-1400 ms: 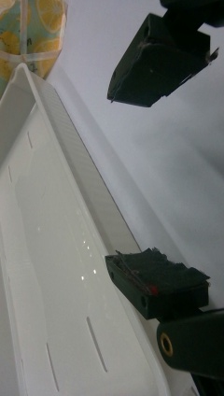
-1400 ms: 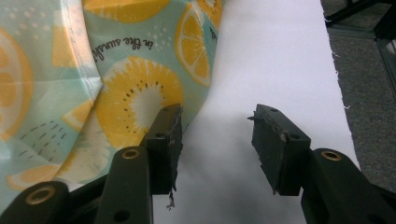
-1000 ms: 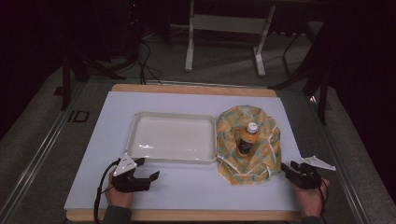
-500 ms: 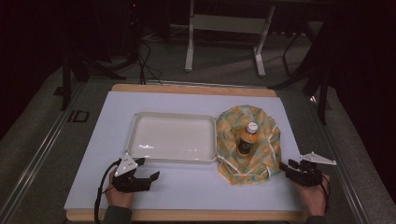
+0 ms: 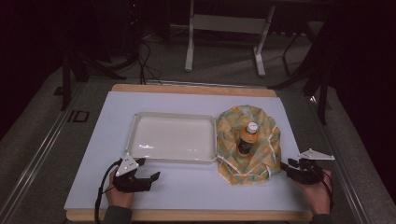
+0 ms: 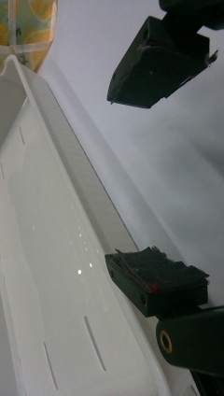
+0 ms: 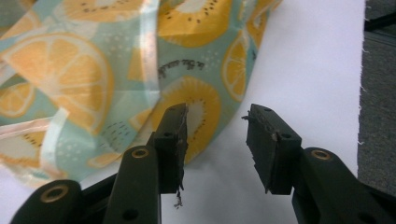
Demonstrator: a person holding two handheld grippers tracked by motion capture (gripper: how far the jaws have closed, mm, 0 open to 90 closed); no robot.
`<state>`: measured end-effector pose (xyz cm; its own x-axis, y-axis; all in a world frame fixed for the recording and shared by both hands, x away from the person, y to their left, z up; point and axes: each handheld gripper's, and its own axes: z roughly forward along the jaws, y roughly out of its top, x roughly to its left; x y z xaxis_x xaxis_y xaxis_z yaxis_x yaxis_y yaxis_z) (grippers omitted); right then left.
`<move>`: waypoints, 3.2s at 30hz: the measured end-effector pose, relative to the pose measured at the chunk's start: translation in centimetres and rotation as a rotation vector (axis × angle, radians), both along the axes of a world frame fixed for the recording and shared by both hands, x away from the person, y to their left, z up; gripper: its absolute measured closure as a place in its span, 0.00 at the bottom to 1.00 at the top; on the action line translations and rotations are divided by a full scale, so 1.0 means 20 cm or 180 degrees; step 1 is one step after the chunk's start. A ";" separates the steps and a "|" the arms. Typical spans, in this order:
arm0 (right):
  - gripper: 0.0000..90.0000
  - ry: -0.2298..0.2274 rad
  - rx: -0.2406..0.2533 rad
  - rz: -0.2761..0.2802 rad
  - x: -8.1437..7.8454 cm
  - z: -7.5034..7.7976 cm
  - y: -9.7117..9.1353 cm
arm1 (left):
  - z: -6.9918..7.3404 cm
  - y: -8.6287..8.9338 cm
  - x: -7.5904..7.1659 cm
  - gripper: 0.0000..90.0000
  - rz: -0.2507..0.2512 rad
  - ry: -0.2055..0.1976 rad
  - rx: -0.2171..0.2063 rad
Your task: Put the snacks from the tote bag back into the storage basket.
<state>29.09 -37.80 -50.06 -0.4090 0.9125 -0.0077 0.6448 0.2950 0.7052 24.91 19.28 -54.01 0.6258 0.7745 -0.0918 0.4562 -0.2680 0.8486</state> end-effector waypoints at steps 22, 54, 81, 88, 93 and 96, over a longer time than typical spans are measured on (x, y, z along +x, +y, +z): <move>0.64 0.0027 -0.0228 0.0366 0.03 0.16 0.05 | 0.00 -0.01 0.00 0.21 -0.0003 0.0021 0.0046; 0.65 0.0208 -0.0581 0.0873 0.09 0.33 0.16 | 0.00 -0.01 0.01 0.21 -0.0003 0.0042 0.0060; 0.64 0.0286 -0.0760 0.1184 0.19 0.45 0.31 | 0.00 -0.01 0.01 0.21 -0.0008 0.0052 0.0061; 0.63 0.0277 -0.0792 0.1216 0.22 0.48 0.34 | 0.00 -0.01 0.01 0.21 -0.0007 0.0050 0.0076; 0.62 0.0286 -0.0820 0.1248 0.23 0.52 0.35 | 0.00 -0.01 0.01 0.21 -0.0006 0.0049 0.0073; 0.62 0.0281 -0.0822 0.1262 0.24 0.53 0.37 | 0.00 -0.01 0.01 0.21 -0.0006 0.0050 0.0074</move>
